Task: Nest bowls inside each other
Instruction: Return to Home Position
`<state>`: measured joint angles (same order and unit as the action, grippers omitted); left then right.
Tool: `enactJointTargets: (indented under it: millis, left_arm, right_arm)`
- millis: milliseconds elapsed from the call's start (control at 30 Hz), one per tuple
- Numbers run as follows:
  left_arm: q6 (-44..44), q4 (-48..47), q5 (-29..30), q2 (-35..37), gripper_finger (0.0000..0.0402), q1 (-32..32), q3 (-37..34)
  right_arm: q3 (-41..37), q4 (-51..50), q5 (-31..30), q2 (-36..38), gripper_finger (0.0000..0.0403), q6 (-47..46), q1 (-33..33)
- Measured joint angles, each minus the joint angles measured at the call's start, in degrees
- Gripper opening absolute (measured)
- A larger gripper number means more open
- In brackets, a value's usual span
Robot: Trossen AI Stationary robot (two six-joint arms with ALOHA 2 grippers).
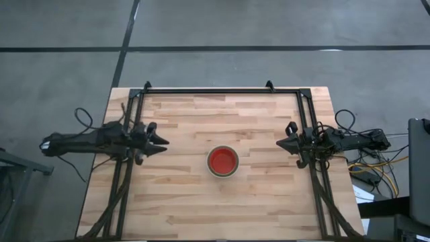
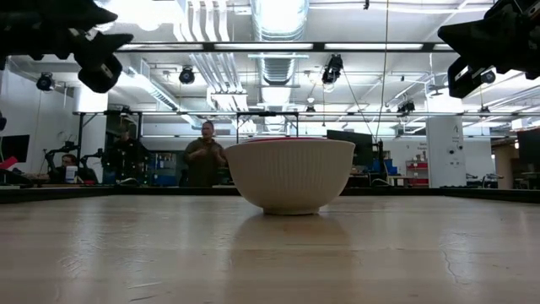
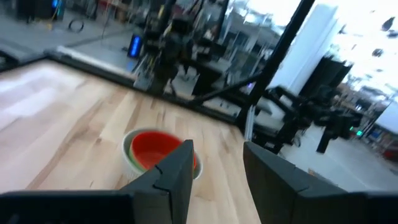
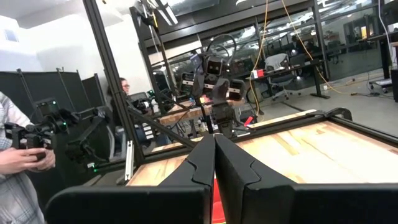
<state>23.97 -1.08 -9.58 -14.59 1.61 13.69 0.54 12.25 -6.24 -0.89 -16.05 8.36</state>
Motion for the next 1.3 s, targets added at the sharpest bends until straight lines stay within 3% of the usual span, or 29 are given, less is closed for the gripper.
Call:
enactJointTargets:
  millis: [633, 1300]
  left_arm:
    - [1.5, -0.4, -0.9, 11.6, 0.0145, 0.0, -7.5]
    - [2.6, -0.4, -1.9, 12.5, 0.0145, 0.0, -11.7]
  right_arm:
    - [0.0, 0.0, 0.0, 0.0, 0.0008, 0.0, 0.0]
    - [0.0, 0.0, 0.0, 0.0, 0.0008, 0.0, 0.0]
